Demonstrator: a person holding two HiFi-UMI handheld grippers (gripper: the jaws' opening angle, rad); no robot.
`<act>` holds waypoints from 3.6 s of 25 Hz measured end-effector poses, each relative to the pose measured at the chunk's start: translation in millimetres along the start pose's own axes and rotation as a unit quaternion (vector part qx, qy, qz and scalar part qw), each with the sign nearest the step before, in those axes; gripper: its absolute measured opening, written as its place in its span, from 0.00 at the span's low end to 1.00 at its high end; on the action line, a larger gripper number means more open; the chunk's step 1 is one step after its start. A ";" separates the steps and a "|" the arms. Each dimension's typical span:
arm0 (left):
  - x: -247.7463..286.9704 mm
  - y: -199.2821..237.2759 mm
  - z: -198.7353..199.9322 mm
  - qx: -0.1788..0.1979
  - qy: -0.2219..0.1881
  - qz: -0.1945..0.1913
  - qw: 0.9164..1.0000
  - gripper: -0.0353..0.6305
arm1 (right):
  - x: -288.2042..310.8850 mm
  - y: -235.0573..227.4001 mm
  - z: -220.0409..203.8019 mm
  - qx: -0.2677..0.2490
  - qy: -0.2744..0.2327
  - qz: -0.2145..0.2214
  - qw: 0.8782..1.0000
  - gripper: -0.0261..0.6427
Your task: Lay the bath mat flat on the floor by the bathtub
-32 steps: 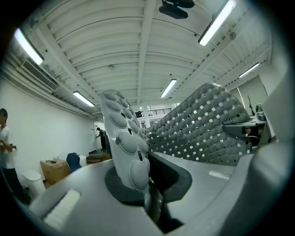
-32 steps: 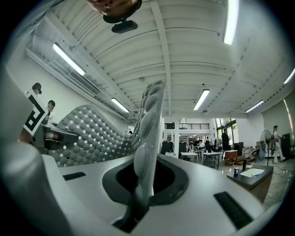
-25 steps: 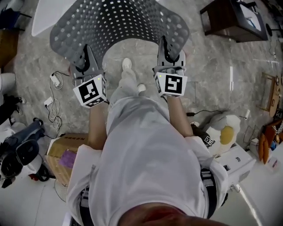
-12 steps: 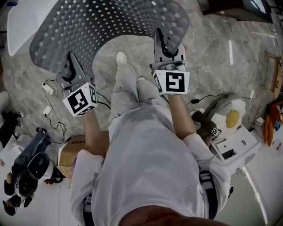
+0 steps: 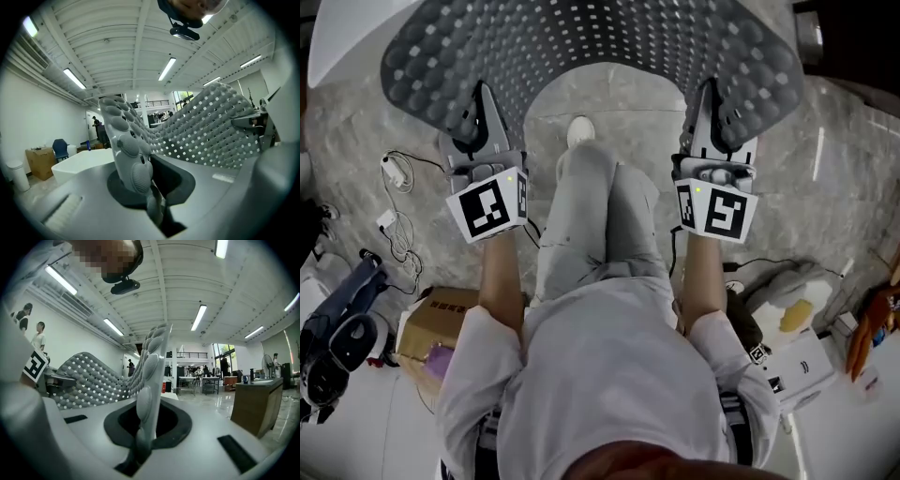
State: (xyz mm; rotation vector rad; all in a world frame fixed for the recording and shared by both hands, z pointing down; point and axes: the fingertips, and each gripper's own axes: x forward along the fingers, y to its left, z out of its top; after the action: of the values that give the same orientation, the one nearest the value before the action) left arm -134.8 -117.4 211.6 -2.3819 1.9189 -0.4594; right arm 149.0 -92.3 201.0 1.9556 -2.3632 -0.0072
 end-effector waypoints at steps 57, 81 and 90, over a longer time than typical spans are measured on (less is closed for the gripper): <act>243.2 -72.3 -682.6 0.015 0.381 -0.084 0.921 0.08 | 164.4 -56.5 -737.6 0.014 0.494 0.055 0.868 0.07; 263.1 -28.3 -757.9 -0.060 0.450 -0.096 0.886 0.28 | 161.3 -121.6 -807.6 0.111 0.492 0.041 0.862 0.30; 258.1 -13.2 -762.2 -0.074 0.467 -0.102 0.875 0.43 | 143.3 -154.4 -814.2 0.162 0.485 0.013 0.860 0.41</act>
State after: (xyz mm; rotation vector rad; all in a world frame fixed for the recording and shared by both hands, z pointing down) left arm -271.5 -250.9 993.4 -2.7325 1.9845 -1.8186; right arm 322.8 -226.4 1012.8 1.4436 -1.7310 1.1449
